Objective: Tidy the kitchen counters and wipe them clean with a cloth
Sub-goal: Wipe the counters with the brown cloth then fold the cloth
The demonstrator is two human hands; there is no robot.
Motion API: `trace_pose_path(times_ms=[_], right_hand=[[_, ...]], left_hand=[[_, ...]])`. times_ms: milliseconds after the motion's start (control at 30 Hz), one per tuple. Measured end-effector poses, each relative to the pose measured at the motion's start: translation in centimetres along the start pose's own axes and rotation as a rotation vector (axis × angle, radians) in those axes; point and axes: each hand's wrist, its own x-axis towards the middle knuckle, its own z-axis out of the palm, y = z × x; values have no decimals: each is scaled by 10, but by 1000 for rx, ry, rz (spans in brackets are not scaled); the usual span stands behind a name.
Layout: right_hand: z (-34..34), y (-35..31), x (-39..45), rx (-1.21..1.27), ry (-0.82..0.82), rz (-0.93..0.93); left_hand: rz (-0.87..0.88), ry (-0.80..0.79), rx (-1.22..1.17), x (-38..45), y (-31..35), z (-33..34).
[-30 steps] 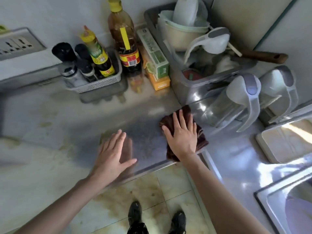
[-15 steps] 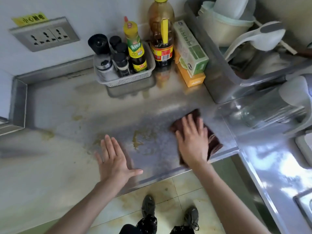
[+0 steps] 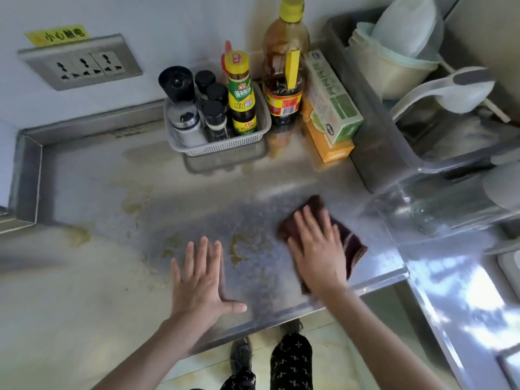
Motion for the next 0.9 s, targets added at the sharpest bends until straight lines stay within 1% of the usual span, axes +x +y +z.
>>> trace_pose_path(times_ms=[67,100,133,167,200,267,333,367,400,467,500,533,567,633,700,733,800,833,867,900], right_hand=[[1,-2,-26,-63,-54,-263],[-2,7,-25,-70,-97,-349],[-7,19,-12,-74,-117,-389],[-10,30,9,-86,-93,-377],[-15,39,33,-84,-68,-325],[-20,41,80,-7,-47,-128],[-16,18,90,75,-2,36],[-11,2,79,88,25,26],[-6,-14,59,84,7,-74],[-3,-32,18,18,-79,-412],[-5,-31,11,-11,-125,-553],[-7,-26,20,-17,-170,-629],[-8,-19,38,-36,-175,-646],[-11,-9,81,-60,-107,-591],[-18,-10,127,-37,-138,-469],[-17,-16,140,-9,-159,-390],[-10,-35,135,32,-95,-268],[-6,-45,119,36,-48,-271],[-1,-53,95,33,-47,-344],[1,-58,68,10,-66,-468]], left_hand=[[-11,-4,-16,1,2,-1],[-15,-7,-20,1,2,-1],[-18,-9,-19,2,3,-1],[-23,-10,-10,3,4,-2],[-27,-16,0,4,4,-1],[-45,-23,-17,5,5,-3],[-40,-21,-23,4,6,-6],[-35,-28,28,6,5,-6],[-41,-26,53,8,3,-2],[-54,45,63,11,-1,7],[-70,46,72,11,-1,10],[-70,53,83,11,-2,11],[-61,61,93,10,-2,11],[-43,83,101,7,-3,14],[-45,85,101,5,-4,13],[-43,91,100,4,-4,13],[-28,97,86,2,-5,13],[-17,94,71,1,-6,13],[-3,93,56,-1,-7,13],[8,98,48,-1,-8,14]])
